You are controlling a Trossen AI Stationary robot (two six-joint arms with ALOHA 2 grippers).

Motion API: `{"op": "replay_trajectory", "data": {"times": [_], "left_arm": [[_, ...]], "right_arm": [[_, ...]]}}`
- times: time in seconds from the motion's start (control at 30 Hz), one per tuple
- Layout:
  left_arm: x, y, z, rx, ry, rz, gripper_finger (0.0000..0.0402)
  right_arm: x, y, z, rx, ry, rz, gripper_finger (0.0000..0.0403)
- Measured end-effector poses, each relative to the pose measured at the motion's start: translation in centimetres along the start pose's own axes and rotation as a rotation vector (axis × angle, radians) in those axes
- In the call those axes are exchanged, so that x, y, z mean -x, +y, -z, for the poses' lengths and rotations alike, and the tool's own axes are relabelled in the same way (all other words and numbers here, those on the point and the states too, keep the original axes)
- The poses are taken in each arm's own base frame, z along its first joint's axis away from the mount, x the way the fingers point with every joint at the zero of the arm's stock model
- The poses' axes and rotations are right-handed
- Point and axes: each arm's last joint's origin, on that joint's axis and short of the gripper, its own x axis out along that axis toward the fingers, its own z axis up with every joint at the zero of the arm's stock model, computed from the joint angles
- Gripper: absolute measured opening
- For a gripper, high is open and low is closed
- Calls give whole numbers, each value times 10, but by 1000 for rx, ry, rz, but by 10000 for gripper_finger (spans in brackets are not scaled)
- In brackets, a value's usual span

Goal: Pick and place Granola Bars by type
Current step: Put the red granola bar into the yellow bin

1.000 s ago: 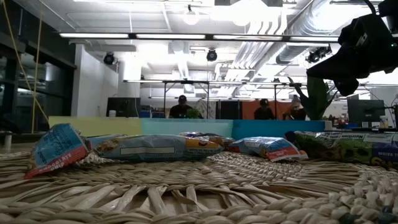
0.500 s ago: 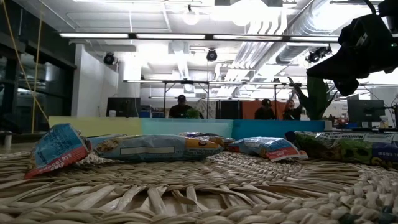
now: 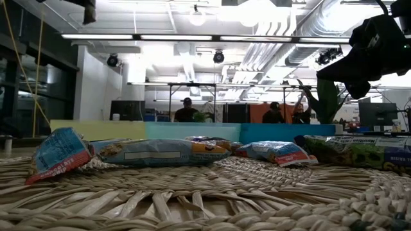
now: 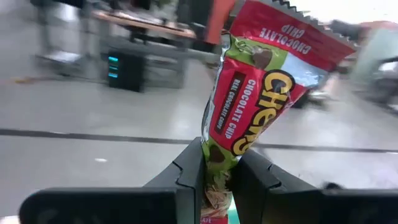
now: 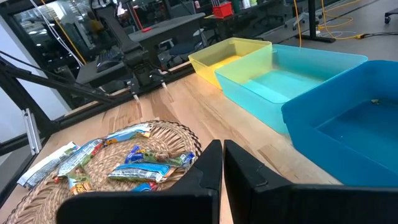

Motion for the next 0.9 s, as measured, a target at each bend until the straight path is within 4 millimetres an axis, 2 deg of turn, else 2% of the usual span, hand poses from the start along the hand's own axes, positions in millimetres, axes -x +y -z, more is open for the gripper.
{"op": "replay_trajectory", "data": {"times": [0.13, 0.3, 0.5, 0.67, 0.8, 0.9], "left_arm": [[-13, -20, 10, -53, 12, -53, 58], [-47, -32, 29, -55, 124, -174, 58], [-106, -13, 47, 63, 384, -354, 58], [-157, 7, 57, 224, 602, -326, 58], [-178, 5, 66, 166, 676, -313, 58], [-192, 12, 89, 153, 835, -379, 58]], "right_arm": [[0, 0, 0, 0, 0, 0, 0], [0, 0, 0, 0, 0, 0, 0], [0, 0, 0, 0, 0, 0, 0], [0, 0, 0, 0, 0, 0, 0], [0, 0, 0, 0, 1, 0, 0], [0, 0, 0, 0, -1, 1, 0]]}}
